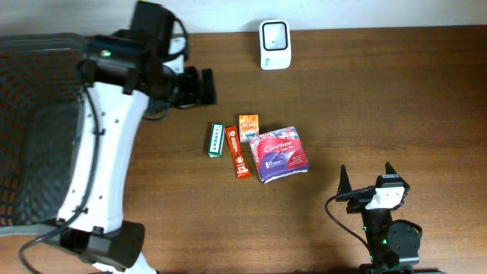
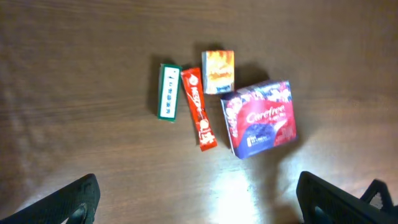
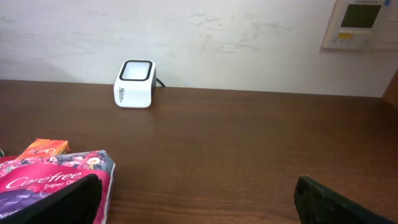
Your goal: Scan the item barcode
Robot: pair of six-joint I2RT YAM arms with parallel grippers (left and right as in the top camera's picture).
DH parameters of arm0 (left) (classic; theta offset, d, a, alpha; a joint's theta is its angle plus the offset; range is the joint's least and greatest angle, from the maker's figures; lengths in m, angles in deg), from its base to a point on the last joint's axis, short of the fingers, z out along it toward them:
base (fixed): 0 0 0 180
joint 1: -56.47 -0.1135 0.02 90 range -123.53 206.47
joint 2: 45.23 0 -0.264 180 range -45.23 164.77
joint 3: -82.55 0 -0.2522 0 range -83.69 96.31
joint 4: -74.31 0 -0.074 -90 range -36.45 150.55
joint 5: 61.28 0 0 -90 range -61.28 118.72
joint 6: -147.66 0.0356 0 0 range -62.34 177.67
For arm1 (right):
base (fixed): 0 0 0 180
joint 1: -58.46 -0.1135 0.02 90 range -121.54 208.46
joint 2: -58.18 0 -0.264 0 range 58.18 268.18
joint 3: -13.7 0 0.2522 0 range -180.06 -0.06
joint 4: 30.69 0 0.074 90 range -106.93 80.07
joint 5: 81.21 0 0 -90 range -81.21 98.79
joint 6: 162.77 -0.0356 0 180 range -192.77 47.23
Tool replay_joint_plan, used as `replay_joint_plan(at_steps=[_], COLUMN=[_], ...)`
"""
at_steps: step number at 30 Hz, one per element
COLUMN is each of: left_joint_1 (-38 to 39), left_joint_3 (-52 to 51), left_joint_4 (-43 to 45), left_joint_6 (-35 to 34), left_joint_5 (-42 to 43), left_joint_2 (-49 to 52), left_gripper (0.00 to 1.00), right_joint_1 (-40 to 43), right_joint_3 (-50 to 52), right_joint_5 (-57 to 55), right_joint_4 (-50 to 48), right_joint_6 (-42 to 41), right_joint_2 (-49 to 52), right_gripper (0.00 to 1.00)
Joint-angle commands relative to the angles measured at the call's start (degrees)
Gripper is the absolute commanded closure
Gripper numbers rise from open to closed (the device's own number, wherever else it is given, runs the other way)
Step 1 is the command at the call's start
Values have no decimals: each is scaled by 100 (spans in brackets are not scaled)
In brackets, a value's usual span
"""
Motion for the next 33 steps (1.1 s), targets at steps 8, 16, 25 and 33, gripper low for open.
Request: replay_joint_plan(at_steps=[8, 16, 25, 33], left_joint_1=[435, 435, 435, 435], left_joint_3=[79, 79, 79, 79], left_joint_4=[111, 149, 116, 439], left_joint_6=[133, 133, 133, 133], left_joint_5=[-396, -400, -398, -396], left_joint_2=[695, 787, 787, 787], left_gripper=[1, 1, 1, 1], right_joint_1=[0, 11, -2, -7], right_joint_3=[42, -3220, -5727, -5724], right_joint_5=[2708, 2551, 3853, 4155], right_joint_4=[-1209, 1019, 2164, 1923], right_joint_6=[-2264, -1705, -1696, -763], right_joint_2=[-37, 1827, 8500, 10469], right_gripper=[1, 2, 7, 42])
